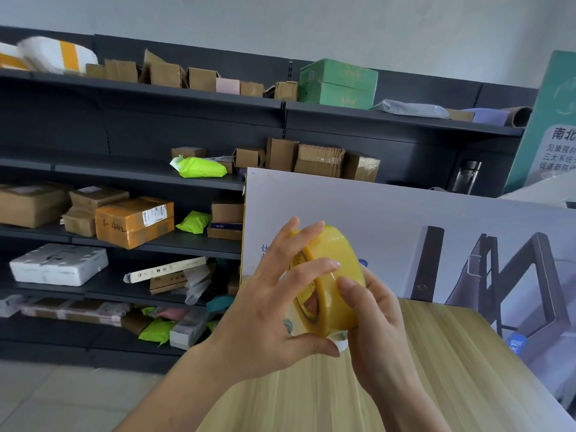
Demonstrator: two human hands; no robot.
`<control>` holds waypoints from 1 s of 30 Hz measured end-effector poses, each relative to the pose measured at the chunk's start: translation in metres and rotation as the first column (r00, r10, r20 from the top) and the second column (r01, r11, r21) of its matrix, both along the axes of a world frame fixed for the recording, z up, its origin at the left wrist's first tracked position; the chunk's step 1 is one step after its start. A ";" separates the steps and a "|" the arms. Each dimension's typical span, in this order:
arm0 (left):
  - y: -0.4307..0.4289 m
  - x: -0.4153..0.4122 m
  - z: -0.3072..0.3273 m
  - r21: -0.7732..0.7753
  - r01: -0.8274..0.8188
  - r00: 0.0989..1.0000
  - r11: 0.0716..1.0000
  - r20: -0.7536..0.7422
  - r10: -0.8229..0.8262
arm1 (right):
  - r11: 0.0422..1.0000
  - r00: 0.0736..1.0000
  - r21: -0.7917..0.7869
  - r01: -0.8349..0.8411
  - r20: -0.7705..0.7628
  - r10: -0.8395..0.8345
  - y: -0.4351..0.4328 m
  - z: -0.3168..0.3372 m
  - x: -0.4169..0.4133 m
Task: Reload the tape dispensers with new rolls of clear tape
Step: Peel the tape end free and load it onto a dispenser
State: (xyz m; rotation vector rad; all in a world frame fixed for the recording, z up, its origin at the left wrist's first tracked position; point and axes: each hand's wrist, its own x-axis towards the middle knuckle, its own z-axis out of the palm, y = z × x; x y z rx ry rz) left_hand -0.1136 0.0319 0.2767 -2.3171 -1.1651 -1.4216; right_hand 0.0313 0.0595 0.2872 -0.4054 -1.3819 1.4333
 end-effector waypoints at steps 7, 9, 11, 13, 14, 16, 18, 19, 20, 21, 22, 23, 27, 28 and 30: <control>-0.005 -0.006 0.009 -0.082 0.080 0.977 0.993 0.204 -0.061 | 1.000 0.999 -0.022 0.001 0.055 0.001 0.000 -0.007 0.000; -0.005 -0.005 0.009 -0.072 0.078 0.971 0.994 0.230 -0.059 | 1.000 0.998 -0.027 0.012 0.068 -0.010 -0.002 -0.006 0.000; -0.006 -0.005 0.009 -0.057 0.073 0.970 0.996 0.237 -0.058 | 0.998 0.997 -0.050 0.029 0.076 -0.025 -0.002 -0.005 -0.001; -0.006 -0.005 0.009 -0.045 0.070 0.970 0.997 0.237 -0.057 | 0.995 0.996 -0.089 0.055 0.077 -0.049 -0.004 -0.004 -0.003; -0.006 -0.005 0.009 -0.042 0.064 0.972 0.997 0.229 -0.053 | 0.994 0.996 -0.096 0.060 0.076 -0.053 -0.004 -0.003 -0.003; -0.005 -0.006 0.008 -0.039 0.034 0.981 0.999 0.192 -0.026 | 0.994 0.995 -0.094 0.050 0.094 -0.041 -0.005 -0.001 -0.003; -0.004 -0.007 0.008 -0.069 0.014 0.981 0.998 0.195 0.000 | 0.990 0.995 -0.135 0.029 0.100 -0.015 -0.003 -0.002 -0.002; -0.004 -0.008 0.009 -0.099 0.018 0.973 0.995 0.229 0.005 | 0.984 0.996 -0.177 0.012 0.085 0.003 -0.002 -0.003 -0.001; -0.003 -0.009 0.009 -0.130 0.033 0.960 0.991 0.280 0.005 | 0.979 0.997 -0.199 -0.036 0.056 0.048 -0.001 -0.004 0.001; -0.003 -0.010 0.010 -0.161 0.053 0.940 0.986 0.342 0.005 | 0.977 0.993 -0.184 -0.105 0.031 0.112 0.000 -0.003 0.001; -0.002 -0.011 0.010 -0.192 0.073 0.913 0.979 0.407 0.012 | 0.974 0.984 -0.147 -0.175 0.016 0.179 -0.001 -0.001 0.002; -0.002 -0.012 0.011 -0.220 0.086 0.885 0.972 0.466 0.027 | 0.966 0.973 -0.116 -0.229 0.007 0.231 -0.002 -0.001 0.002; 0.000 -0.017 0.013 -0.294 0.103 0.823 0.950 0.562 0.085 | 0.932 0.936 -0.088 -0.351 -0.013 0.351 -0.002 -0.003 0.002; 0.000 -0.019 0.013 -0.299 0.092 0.830 0.950 0.550 0.093 | 0.924 0.929 -0.096 -0.370 -0.027 0.369 -0.003 -0.003 0.001; -0.001 -0.022 0.011 -0.281 0.056 0.858 0.958 0.504 0.097 | 0.922 0.931 -0.134 -0.364 -0.038 0.363 -0.005 -0.001 -0.001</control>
